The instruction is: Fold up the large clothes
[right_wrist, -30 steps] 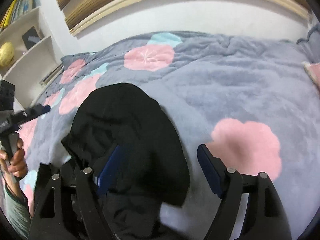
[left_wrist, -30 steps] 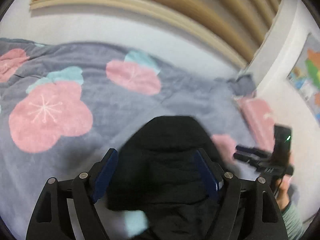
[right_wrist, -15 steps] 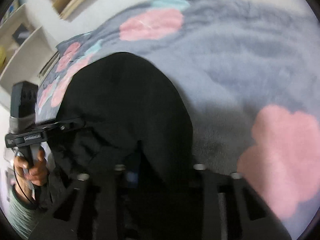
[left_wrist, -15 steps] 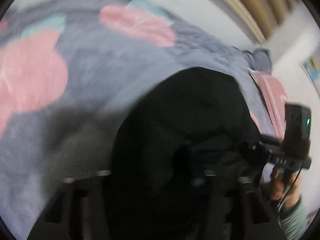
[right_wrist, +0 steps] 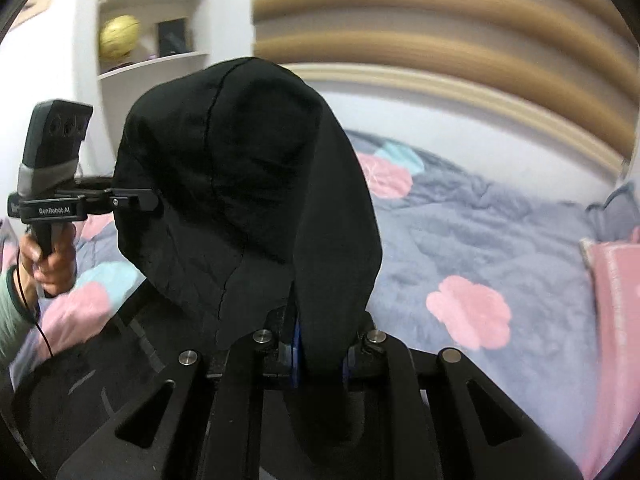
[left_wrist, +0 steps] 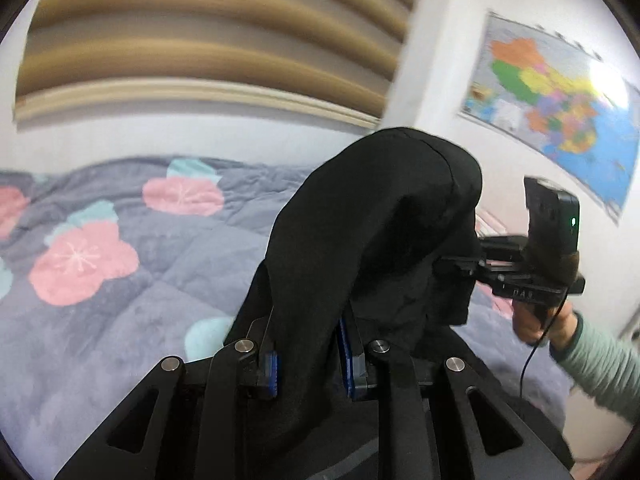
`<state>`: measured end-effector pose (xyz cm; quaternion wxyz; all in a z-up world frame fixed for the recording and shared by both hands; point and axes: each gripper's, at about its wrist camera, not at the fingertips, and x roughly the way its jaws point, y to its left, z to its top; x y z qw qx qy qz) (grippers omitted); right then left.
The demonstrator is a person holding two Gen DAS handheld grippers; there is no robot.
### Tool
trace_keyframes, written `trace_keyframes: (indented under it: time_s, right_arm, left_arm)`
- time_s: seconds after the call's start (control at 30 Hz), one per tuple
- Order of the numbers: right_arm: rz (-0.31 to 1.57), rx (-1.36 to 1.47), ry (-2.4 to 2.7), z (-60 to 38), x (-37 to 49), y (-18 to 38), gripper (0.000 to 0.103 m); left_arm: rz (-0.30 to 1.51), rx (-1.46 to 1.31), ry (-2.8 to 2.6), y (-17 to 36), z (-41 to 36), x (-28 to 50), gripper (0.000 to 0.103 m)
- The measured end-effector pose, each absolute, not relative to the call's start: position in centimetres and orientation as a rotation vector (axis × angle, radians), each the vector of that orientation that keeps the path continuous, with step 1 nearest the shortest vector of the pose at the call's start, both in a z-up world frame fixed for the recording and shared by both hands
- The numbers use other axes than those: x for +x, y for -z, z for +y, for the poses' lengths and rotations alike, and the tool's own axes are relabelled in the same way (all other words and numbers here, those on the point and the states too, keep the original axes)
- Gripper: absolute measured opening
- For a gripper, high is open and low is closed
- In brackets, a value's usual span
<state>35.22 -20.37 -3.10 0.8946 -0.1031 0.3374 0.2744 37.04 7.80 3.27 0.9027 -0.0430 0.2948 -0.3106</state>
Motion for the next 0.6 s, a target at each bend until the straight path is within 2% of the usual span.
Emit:
trace_keyframes:
  time_s: [0.13, 0.3, 0.4, 0.53, 0.6]
  right_arm:
    - [0.657, -0.262, -0.539, -20.4, 28.5, 2.8, 0.017]
    - [0.768, -0.213, -0.563, -21.1, 21.6, 7.3, 0.018]
    - [0.906, -0.184, -0.523, -21.5, 19.8, 12.1, 0.028]
    - [1.018, -0.080, -0.472, -23.3, 19.8, 13.5, 0.041]
    - [1.000, -0.052, -0.442, -23.9, 20.2, 11.8, 0.051]
  left_arm:
    - [0.607, -0.014, 0.658, -2.3, 7.4, 29.8, 0.022]
    - [0.736, 0.012, 0.621, 4.1, 8.1, 23.0, 0.026]
    - [0.810, -0.012, 0.584, 6.7, 9.0, 21.0, 0.026]
    - [0.792, -0.076, 0.600, 5.0, 10.5, 20.4, 0.027]
    - [0.749, -0.095, 0.608, 2.9, 10.9, 19.9, 0.036]
